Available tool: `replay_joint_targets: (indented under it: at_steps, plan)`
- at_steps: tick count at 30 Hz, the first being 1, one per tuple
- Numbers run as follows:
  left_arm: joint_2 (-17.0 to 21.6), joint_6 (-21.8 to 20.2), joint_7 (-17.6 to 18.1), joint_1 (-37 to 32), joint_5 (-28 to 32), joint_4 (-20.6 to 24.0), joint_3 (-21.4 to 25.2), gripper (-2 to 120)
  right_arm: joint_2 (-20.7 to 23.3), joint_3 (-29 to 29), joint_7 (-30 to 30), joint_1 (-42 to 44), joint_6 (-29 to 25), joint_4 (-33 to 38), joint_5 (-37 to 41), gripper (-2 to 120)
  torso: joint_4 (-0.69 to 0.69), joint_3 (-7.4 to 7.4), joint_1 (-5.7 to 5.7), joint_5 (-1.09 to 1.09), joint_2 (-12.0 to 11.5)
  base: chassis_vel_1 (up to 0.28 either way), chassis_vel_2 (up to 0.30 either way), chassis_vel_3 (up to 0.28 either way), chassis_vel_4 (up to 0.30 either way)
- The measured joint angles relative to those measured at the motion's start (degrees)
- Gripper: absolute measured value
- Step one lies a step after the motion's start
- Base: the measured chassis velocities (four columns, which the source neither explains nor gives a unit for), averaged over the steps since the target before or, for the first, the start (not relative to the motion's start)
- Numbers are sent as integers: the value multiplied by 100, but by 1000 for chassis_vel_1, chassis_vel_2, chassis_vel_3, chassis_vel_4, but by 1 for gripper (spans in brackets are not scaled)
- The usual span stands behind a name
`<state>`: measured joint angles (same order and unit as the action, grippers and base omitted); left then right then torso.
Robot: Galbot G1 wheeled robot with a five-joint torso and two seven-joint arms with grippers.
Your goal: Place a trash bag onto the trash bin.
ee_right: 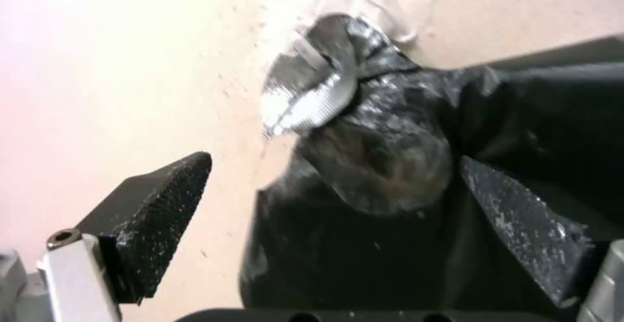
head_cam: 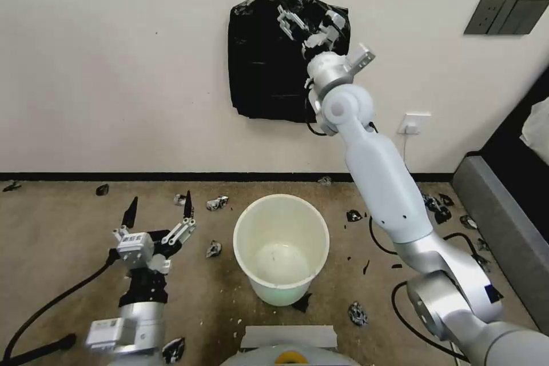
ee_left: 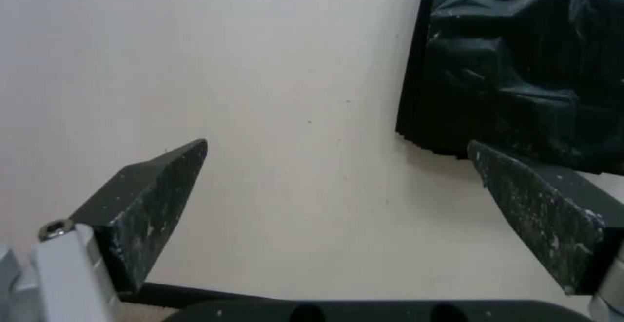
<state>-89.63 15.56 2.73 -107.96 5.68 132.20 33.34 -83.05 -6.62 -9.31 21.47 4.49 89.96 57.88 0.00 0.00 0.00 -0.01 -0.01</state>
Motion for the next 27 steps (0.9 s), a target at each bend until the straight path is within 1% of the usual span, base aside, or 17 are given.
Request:
replay_joint_targets:
  at_steps: [8,11,14,21,27]
  plan:
    - [6,-6,5,-40,0,50,12,100,-19,39,188,-66,-17,57,236,100,0,0,0,1,0,0,0,0,0]
    - [-10,-6,7,-58,-7,51,12,100,42,79,463,-26,-18,141,361,100,1,0,0,0,1,0,0,0,0]
    - [-11,-6,7,-62,-11,51,10,100,84,80,571,4,-21,150,377,100,0,0,0,1,1,0,0,0,0]
    - [6,-8,13,-41,-12,27,4,100,92,-34,515,34,-32,67,598,100,0,0,0,2,1,0,0,0,0]
    - [11,-10,18,-7,-10,9,-16,100,46,-112,477,-23,-32,-53,1012,100,0,0,0,1,1,0,0,0,0]
